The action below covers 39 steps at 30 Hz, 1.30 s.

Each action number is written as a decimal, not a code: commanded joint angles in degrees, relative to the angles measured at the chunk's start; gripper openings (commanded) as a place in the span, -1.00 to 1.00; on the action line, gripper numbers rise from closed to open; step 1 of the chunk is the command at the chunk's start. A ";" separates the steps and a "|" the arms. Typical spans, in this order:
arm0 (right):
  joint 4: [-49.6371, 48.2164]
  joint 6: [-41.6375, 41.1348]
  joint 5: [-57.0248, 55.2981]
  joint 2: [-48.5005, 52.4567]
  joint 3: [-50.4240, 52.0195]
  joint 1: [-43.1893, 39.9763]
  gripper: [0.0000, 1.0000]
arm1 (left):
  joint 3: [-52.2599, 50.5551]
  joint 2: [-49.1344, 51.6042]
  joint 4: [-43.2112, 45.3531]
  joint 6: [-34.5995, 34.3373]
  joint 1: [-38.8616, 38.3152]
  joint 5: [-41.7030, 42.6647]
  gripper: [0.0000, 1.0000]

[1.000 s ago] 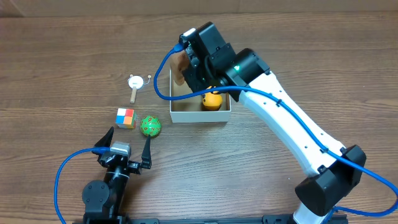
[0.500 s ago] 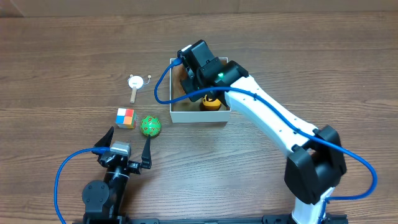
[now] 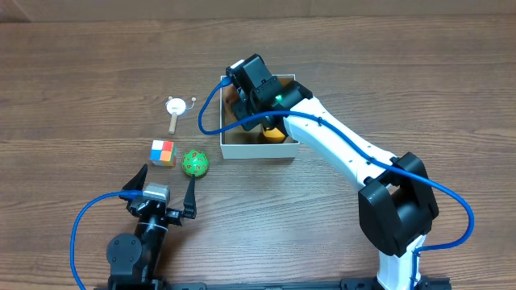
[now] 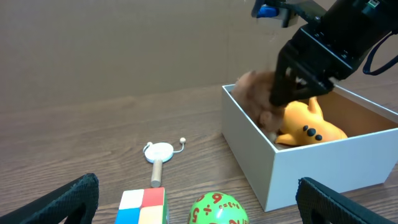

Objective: Pack container
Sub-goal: 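Carry the capybara with the right gripper and lower it into the box, then open the right gripper and raise it away from the box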

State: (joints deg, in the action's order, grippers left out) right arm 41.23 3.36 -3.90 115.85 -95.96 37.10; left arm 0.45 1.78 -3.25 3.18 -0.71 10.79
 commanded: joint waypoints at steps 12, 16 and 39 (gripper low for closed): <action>-0.37 -0.35 -0.57 -0.74 -1.55 -0.22 1.00 | -0.17 0.09 0.04 0.52 0.22 0.68 1.00; 0.83 -2.43 -0.57 -3.26 -3.21 -0.59 1.00 | -0.17 0.09 0.04 0.52 0.22 0.68 1.00; 23.63 -17.14 -0.96 -11.08 -3.98 -38.91 1.00 | -0.17 0.09 0.04 0.52 0.22 0.68 1.00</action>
State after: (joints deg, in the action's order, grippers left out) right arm 64.20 -12.82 -5.48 106.61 -98.63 1.61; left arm 0.45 1.78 -3.25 3.18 -0.71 10.79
